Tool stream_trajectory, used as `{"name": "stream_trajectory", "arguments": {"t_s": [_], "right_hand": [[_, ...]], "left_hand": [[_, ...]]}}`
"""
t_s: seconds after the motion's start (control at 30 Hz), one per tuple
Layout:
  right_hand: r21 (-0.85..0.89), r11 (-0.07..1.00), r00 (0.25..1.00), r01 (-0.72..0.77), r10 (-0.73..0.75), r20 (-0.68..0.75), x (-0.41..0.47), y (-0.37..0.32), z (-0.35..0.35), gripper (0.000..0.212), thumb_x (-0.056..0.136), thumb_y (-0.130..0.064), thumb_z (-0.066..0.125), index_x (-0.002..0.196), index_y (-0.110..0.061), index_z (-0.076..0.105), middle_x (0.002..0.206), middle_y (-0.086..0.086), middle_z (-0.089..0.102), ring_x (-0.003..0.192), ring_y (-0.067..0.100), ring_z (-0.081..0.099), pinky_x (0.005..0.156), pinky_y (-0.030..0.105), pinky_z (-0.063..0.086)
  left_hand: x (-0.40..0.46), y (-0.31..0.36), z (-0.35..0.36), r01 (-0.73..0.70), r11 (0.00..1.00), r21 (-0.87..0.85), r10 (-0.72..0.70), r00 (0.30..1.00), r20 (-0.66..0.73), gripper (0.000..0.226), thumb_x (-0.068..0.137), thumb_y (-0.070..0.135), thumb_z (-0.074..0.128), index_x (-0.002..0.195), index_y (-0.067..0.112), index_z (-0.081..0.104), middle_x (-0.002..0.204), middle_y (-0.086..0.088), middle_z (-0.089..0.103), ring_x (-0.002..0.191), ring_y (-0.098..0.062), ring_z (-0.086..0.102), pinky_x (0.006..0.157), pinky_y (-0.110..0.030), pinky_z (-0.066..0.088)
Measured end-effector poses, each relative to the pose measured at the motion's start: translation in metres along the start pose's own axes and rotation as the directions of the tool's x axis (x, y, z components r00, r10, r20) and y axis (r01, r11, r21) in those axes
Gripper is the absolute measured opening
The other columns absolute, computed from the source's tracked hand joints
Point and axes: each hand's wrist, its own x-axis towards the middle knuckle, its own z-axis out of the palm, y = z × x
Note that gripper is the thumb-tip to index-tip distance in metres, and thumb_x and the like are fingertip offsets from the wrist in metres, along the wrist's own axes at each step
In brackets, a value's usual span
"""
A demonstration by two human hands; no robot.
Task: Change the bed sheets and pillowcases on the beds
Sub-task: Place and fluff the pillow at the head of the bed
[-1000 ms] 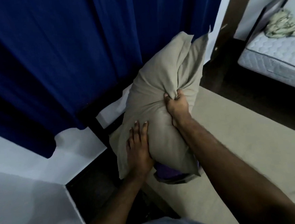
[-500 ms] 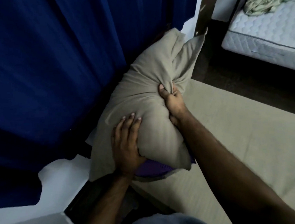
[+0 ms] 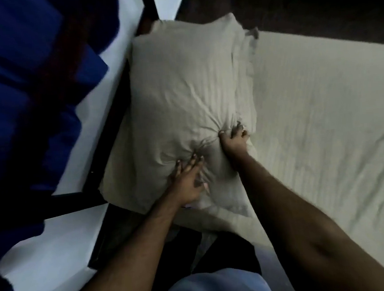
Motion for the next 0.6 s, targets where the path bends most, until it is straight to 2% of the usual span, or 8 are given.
{"name": "stream_trajectory", "arguments": {"t_s": [0.07, 0.13, 0.23, 0.33, 0.43, 0.5, 0.57, 0.6], "right_hand": [[-0.030, 0.999, 0.993, 0.015, -0.018, -0.116, -0.002, 0.009, -0.005, 0.069, 0.104, -0.040, 0.044, 0.156, -0.003, 0.020, 0.162, 0.027, 0.009, 0.148, 0.041, 0.021, 0.118, 0.040, 0.022], [-0.062, 0.995, 0.975, 0.076, -0.087, -0.204, -0.013, 0.008, -0.011, 0.061, 0.105, -0.041, 0.040, 0.151, -0.003, 0.031, 0.158, 0.029, 0.020, 0.138, 0.045, 0.037, 0.111, 0.041, 0.032], [-0.015, 0.992, 0.989, 0.129, -0.129, -0.068, -0.031, -0.007, -0.018, 0.075, 0.097, -0.063, 0.044, 0.148, -0.008, 0.038, 0.148, 0.019, 0.046, 0.136, 0.035, 0.046, 0.109, 0.036, 0.036], [0.107, 0.975, 0.978, 0.195, -0.201, 0.049, -0.043, -0.030, -0.026, 0.050, 0.085, -0.060, 0.070, 0.104, -0.014, 0.064, 0.097, 0.000, 0.071, 0.097, 0.018, 0.068, 0.081, 0.032, 0.051], [0.127, 0.902, 0.892, 0.412, -0.428, 0.143, -0.052, -0.059, -0.037, 0.032, 0.093, -0.032, 0.071, 0.066, -0.021, 0.057, 0.055, -0.018, 0.059, 0.054, -0.007, 0.054, 0.057, 0.025, 0.043], [0.219, 0.858, 0.852, 0.464, -0.500, 0.153, -0.058, -0.074, -0.051, 0.029, 0.097, -0.018, 0.066, 0.069, -0.024, 0.060, 0.057, -0.023, 0.062, 0.057, -0.011, 0.056, 0.057, 0.014, 0.043], [0.295, 0.828, 0.860, 0.477, -0.509, 0.035, -0.050, -0.063, -0.069, 0.013, 0.096, -0.023, 0.067, 0.088, -0.013, 0.071, 0.081, -0.012, 0.074, 0.076, 0.000, 0.069, 0.070, 0.021, 0.053], [0.293, 0.849, 0.889, 0.439, -0.457, -0.005, -0.040, -0.046, -0.074, 0.024, 0.094, -0.031, 0.068, 0.101, -0.008, 0.071, 0.095, -0.004, 0.076, 0.089, 0.009, 0.072, 0.080, 0.028, 0.057]], "left_hand": [[0.013, 0.022, 0.008, -0.010, 0.995, -0.102, 0.008, 1.000, -0.019, 0.075, 0.090, 0.045, 0.047, 0.157, 0.017, 0.030, 0.166, -0.008, 0.021, 0.156, -0.027, 0.014, 0.126, -0.048, 0.001], [0.013, 0.031, 0.014, -0.016, 0.989, -0.145, -0.010, 0.984, -0.176, 0.062, 0.092, 0.044, 0.046, 0.150, 0.021, 0.047, 0.159, -0.004, 0.040, 0.148, -0.027, 0.034, 0.123, -0.044, 0.021], [0.002, 0.020, 0.011, 0.020, 0.995, -0.094, -0.062, 0.881, -0.468, 0.051, 0.088, 0.039, 0.050, 0.133, 0.018, 0.063, 0.139, -0.006, 0.057, 0.123, -0.032, 0.054, 0.106, -0.037, 0.037], [-0.002, 0.016, 0.002, 0.072, 0.988, -0.137, -0.136, 0.829, -0.543, 0.052, 0.087, 0.037, 0.049, 0.130, 0.009, 0.062, 0.135, -0.015, 0.058, 0.117, -0.039, 0.055, 0.101, -0.040, 0.040], [-0.009, 0.018, -0.002, 0.045, 0.994, -0.096, -0.098, 0.737, -0.669, 0.047, 0.096, 0.031, 0.049, 0.136, 0.007, 0.057, 0.140, -0.017, 0.056, 0.123, -0.038, 0.053, 0.105, -0.043, 0.040], [-0.016, 0.027, -0.001, -0.029, 0.998, -0.062, -0.026, 0.676, -0.737, 0.047, 0.103, 0.028, 0.045, 0.144, 0.008, 0.051, 0.148, -0.014, 0.050, 0.134, -0.031, 0.048, 0.111, -0.040, 0.035], [-0.018, 0.044, 0.006, -0.074, 0.997, -0.010, 0.044, 0.687, -0.725, 0.050, 0.105, 0.031, 0.040, 0.151, 0.012, 0.044, 0.156, -0.008, 0.043, 0.141, -0.025, 0.043, 0.115, -0.038, 0.029], [-0.015, 0.051, 0.012, -0.078, 0.997, 0.007, 0.061, 0.722, -0.690, 0.051, 0.106, 0.035, 0.037, 0.153, 0.015, 0.043, 0.158, -0.004, 0.041, 0.142, -0.024, 0.042, 0.115, -0.039, 0.029]]}}
